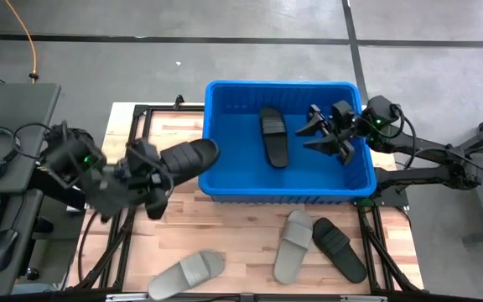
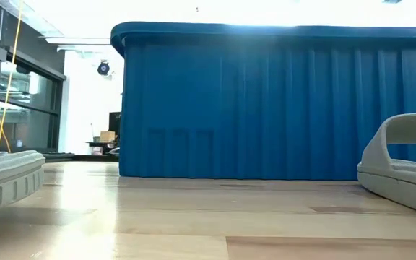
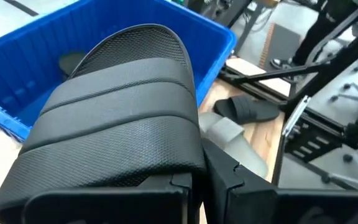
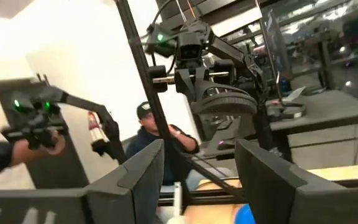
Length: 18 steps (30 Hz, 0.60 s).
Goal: Pick and place slides into bin
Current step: Put the black slides into the blue bin
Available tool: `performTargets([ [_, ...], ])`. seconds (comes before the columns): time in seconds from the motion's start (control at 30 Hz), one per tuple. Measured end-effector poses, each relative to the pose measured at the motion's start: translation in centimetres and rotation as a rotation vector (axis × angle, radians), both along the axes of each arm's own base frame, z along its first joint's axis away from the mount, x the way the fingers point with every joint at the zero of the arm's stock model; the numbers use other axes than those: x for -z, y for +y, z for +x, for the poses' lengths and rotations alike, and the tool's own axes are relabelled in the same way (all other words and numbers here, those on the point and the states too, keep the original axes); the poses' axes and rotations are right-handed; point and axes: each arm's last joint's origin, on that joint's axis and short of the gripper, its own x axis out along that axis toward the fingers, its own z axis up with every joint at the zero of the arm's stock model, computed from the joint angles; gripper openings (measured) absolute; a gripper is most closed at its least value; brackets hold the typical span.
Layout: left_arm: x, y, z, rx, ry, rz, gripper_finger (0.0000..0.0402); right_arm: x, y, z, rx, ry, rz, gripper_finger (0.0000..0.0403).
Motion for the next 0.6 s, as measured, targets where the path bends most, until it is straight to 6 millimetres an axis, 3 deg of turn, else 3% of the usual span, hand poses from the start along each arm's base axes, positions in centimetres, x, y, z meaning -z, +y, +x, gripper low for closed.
performTargets([
  [0.1, -0.6, 1.5, 0.9, 0.049, -0.010, -0.031, 0.0002, -0.3, -0.1, 0.3, 0.022, -0.001, -0.073, 0.0211],
  [0.27, -1.8, 4.4, 3.2, 0.172, -0.076, -0.055, 0.0002, -2.5, -0.3, 0.7, 0.099, 0.057, -0.299, 0.0243],
  [0.43, -2.0, 7.8, 4.2, 0.222, -0.086, -0.100, 0.0002, -5.9, 0.1, -0.1, 0.211, 0.120, -0.579, 0.0248],
  [0.6, -2.0, 10.1, 4.8, 0.280, -0.091, -0.149, 0.0002, -7.9, 0.5, 0.3, 0.276, 0.187, -0.774, 0.0248],
])
